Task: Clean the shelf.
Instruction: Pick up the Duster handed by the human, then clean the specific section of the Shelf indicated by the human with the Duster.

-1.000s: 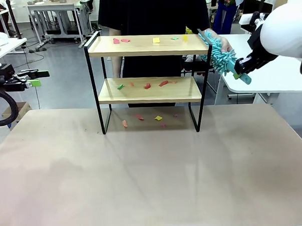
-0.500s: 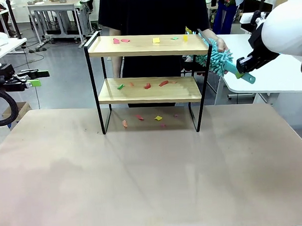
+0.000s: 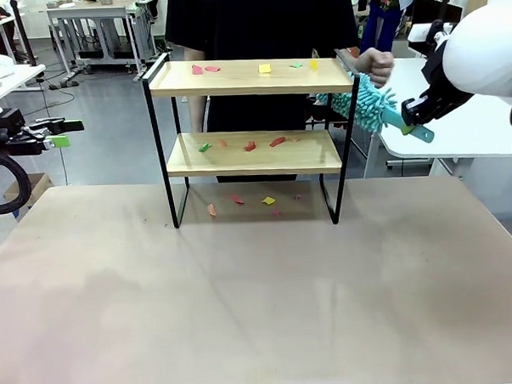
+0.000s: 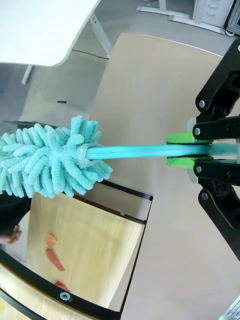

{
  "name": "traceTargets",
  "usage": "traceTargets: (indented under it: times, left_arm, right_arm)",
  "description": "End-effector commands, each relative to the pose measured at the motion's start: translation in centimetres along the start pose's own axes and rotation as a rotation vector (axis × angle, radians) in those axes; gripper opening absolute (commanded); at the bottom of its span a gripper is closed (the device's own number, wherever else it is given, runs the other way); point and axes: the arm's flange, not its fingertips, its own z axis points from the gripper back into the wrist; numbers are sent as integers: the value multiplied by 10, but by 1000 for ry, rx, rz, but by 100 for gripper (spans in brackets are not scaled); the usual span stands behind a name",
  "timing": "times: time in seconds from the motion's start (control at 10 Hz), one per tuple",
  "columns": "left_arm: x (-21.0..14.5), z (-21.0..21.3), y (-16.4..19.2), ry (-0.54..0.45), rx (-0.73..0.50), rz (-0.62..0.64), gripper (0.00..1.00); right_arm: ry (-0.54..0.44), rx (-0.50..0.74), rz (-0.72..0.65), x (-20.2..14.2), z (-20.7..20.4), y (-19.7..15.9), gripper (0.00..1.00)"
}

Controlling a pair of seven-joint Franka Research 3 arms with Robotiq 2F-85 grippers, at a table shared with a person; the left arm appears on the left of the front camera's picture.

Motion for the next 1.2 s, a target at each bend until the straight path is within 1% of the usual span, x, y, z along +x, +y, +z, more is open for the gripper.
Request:
traceTargets:
  times: [0.0, 0.9, 1.0, 1.1]
  left_arm:
    - [2, 1, -1, 9, 1, -15, 100]
    - [2, 1, -1, 9, 1, -15, 100]
    - [2, 1, -1, 9, 1, -15, 100]
    - [2, 1, -1, 9, 1, -15, 100]
  right_arm:
    - [-7, 10, 13, 1, 2, -1, 0]
    - [-7, 10, 13, 1, 2, -1, 0]
    - [4, 2, 1, 0, 0, 1, 13]
    - [-4, -50, 26, 2, 11, -1, 13]
